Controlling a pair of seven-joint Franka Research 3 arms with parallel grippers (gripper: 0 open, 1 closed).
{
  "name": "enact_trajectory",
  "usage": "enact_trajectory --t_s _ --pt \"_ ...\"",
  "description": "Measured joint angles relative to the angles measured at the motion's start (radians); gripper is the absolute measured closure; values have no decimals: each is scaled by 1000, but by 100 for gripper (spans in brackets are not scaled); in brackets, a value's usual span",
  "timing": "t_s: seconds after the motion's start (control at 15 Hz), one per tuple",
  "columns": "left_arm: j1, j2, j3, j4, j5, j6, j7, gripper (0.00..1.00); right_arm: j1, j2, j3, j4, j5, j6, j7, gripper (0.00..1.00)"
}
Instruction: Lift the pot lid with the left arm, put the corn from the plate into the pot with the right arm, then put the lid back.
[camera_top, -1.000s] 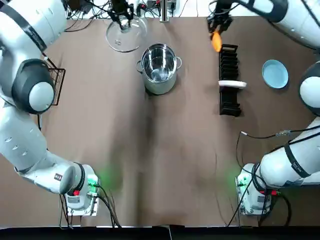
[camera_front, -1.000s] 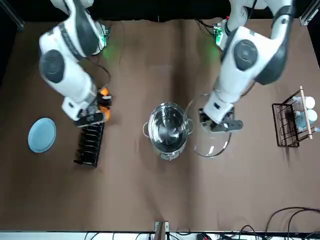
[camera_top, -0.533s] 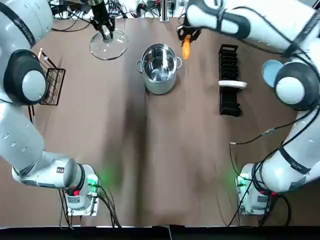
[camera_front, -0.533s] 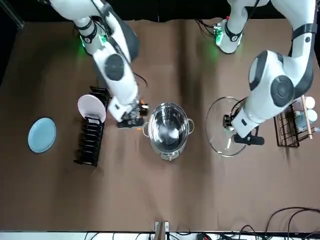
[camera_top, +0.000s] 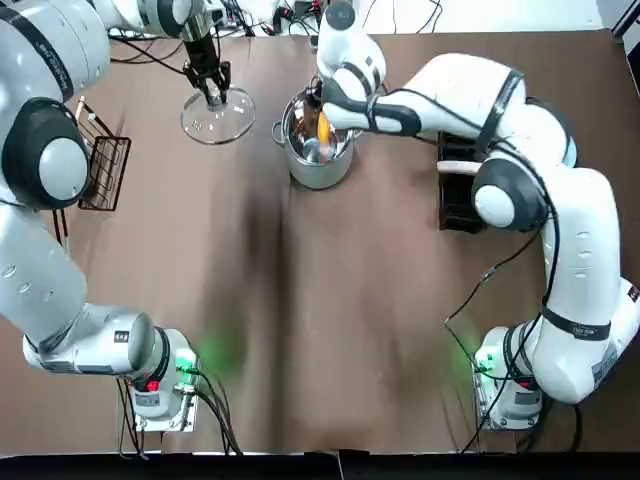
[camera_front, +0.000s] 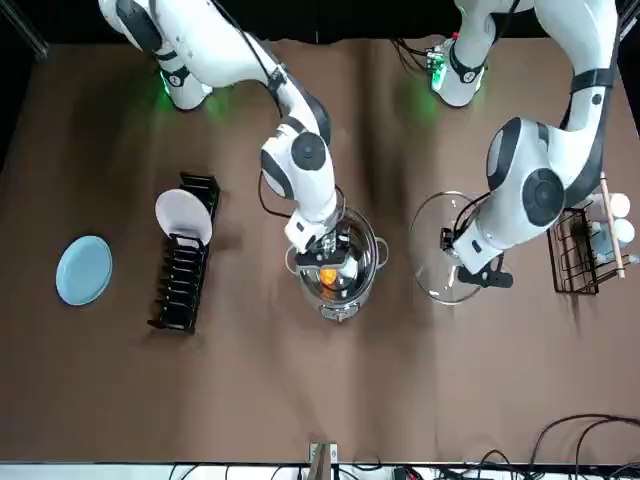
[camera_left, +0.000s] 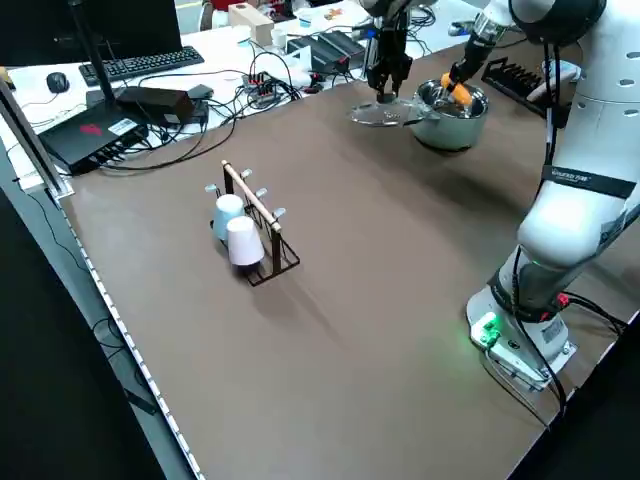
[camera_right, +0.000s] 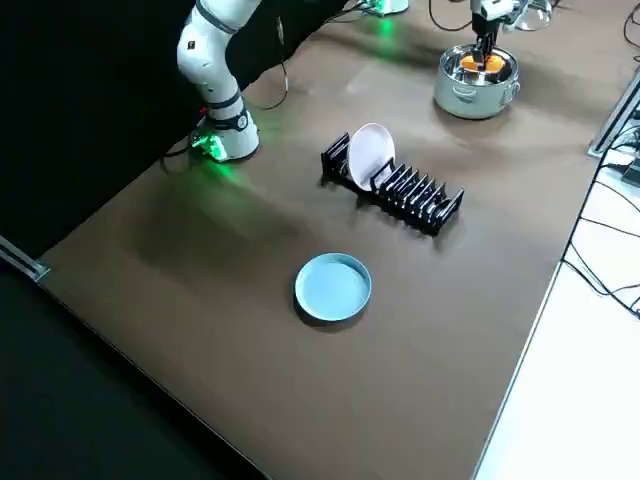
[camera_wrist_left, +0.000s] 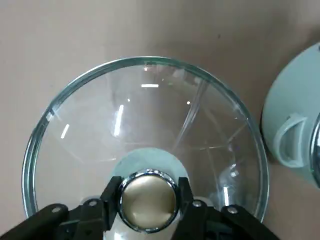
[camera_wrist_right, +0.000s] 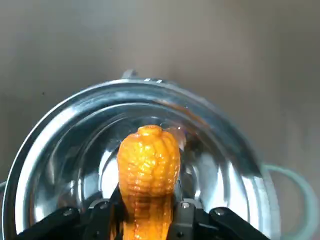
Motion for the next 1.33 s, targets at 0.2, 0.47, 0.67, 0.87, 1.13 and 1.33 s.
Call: enact_trajectory --t_s 0.2,0.47,0.67,0.87,1.13,1.33 --pt "-11 5 0 -71 0 29 0 49 27 61 -10 15 0 63 21 62" --pt "-15 7 -1 -97 0 37 0 49 30 95 -10 16 0 69 58 62" --pt "-15 7 -1 -98 0 44 0 49 34 113 -10 16 0 70 79 62" --pt "-15 7 -1 -98 0 45 0 49 35 116 -10 18 5 73 88 61" --pt "-8 4 -1 -92 0 56 0 49 34 116 -11 22 11 75 96 30" --pt "-7 -5 0 -69 0 58 0 49 34 106 -11 45 26 75 97 21"
